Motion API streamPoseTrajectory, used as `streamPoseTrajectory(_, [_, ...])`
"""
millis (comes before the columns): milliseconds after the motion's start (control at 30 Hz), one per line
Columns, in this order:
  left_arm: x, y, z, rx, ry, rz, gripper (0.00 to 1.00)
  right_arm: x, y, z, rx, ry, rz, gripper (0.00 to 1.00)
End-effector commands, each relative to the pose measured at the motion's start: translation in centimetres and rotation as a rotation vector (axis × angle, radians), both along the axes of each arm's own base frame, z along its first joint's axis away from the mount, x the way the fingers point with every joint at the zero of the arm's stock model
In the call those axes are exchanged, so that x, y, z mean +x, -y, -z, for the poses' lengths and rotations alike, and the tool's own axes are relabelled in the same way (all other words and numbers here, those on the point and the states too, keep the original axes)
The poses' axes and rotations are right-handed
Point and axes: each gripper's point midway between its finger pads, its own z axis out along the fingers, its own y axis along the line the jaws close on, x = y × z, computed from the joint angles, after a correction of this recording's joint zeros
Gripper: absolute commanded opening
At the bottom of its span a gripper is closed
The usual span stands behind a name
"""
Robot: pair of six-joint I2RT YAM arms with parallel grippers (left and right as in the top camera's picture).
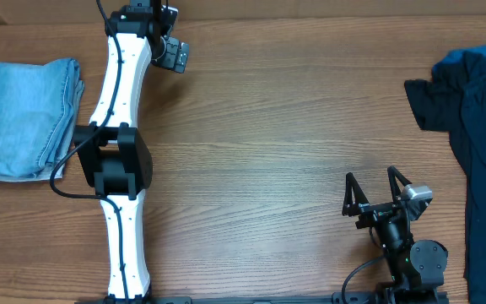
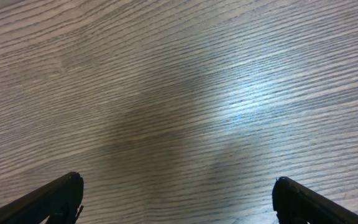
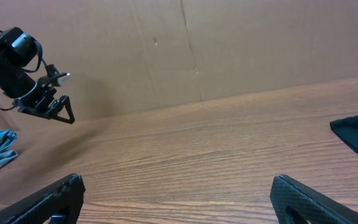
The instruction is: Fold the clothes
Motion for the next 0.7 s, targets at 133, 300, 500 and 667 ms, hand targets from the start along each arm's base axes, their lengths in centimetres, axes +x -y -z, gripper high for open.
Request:
streamPoseTrajectory(133, [0.2, 0.3, -0.8, -0.018, 0.018, -0.006, 1.00, 0.0, 0.1, 0.2, 0.007, 0.003, 0.005, 1.00])
streamPoseTrajectory(300, [0.2, 0.3, -0.8, -0.018, 0.018, -0.006, 1.00, 0.0, 0.0, 0.2, 0.007, 0.003, 0.005, 1.00])
streamPoseTrajectory(500, [0.2, 0.3, -0.8, -0.018, 0.018, -0.006, 1.00, 0.0, 0.1, 0.2, 0.007, 0.003, 0.005, 1.00])
streamPoseTrajectory(667, [-0.7, 1.4, -7.4, -0.026, 0.116, 0.015, 1.00, 0.0, 0.1, 0.2, 0.007, 0.003, 0.005, 1.00])
